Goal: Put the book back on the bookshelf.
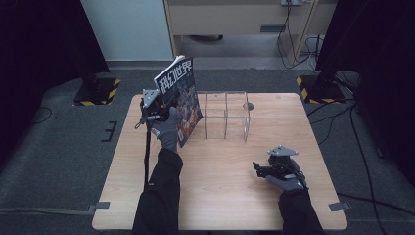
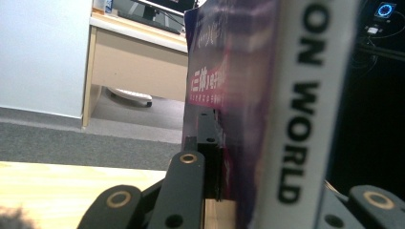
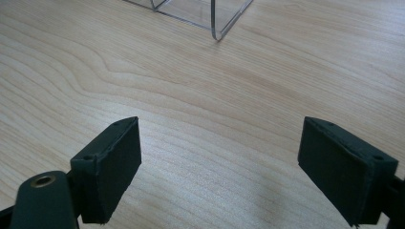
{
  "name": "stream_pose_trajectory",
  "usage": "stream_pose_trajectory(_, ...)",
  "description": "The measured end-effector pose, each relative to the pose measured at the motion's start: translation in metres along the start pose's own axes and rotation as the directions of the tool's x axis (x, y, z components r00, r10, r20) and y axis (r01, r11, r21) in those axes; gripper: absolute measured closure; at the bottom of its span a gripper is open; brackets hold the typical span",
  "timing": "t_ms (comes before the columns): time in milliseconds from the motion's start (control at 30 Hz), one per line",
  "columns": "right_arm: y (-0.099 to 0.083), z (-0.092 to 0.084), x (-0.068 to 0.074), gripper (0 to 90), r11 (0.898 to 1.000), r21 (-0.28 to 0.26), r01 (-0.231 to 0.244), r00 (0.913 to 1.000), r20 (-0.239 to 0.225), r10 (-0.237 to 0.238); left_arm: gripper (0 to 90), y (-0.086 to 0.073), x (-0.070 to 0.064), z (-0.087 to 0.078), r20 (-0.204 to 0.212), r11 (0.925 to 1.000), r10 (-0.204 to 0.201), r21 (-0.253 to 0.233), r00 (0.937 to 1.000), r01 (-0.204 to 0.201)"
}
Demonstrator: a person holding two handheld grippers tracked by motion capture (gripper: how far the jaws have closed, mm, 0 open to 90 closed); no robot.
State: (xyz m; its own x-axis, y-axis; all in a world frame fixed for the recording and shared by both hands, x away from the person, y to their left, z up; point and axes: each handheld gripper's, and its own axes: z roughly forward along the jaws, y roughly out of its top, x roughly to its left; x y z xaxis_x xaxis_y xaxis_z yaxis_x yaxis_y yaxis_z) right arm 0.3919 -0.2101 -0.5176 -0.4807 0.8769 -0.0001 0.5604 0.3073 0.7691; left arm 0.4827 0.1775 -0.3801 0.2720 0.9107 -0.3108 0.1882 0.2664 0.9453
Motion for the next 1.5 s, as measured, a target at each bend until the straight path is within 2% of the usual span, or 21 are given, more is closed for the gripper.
stream_pose_trajectory(700, 0.000, 0.000, -0.002, 14.8, 1.000, -0.008, 0.002, 1.0000, 0.004, -0.002, 81.1, -0.027, -0.007, 0.024, -0.018, 0.9997, 0.018, 0.017, 0.9997, -0.017)
stream_pose_trajectory(1200, 0.000, 0.001, 0.001, 14.9, 1.000, -0.001, 0.007, 1.0000, 0.004, -0.007, 79.6, -0.052, 0.003, 0.019, -0.012, 0.9988, -0.050, -0.004, 0.9987, 0.050)
stream_pose_trajectory(1367, 0.000, 0.001, 0.001, 14.9, 1.000, -0.003, 0.013, 0.9999, 0.001, -0.013, 79.2, -0.055, 0.007, 0.015, -0.018, 0.9988, -0.047, -0.010, 0.9987, 0.047)
stream_pose_trajectory(1500, 0.000, 0.001, 0.003, 14.9, 1.000, 0.001, 0.007, 1.0000, 0.000, -0.007, 78.8, -0.056, 0.011, 0.010, -0.018, 0.9995, -0.029, -0.012, 0.9994, 0.029)
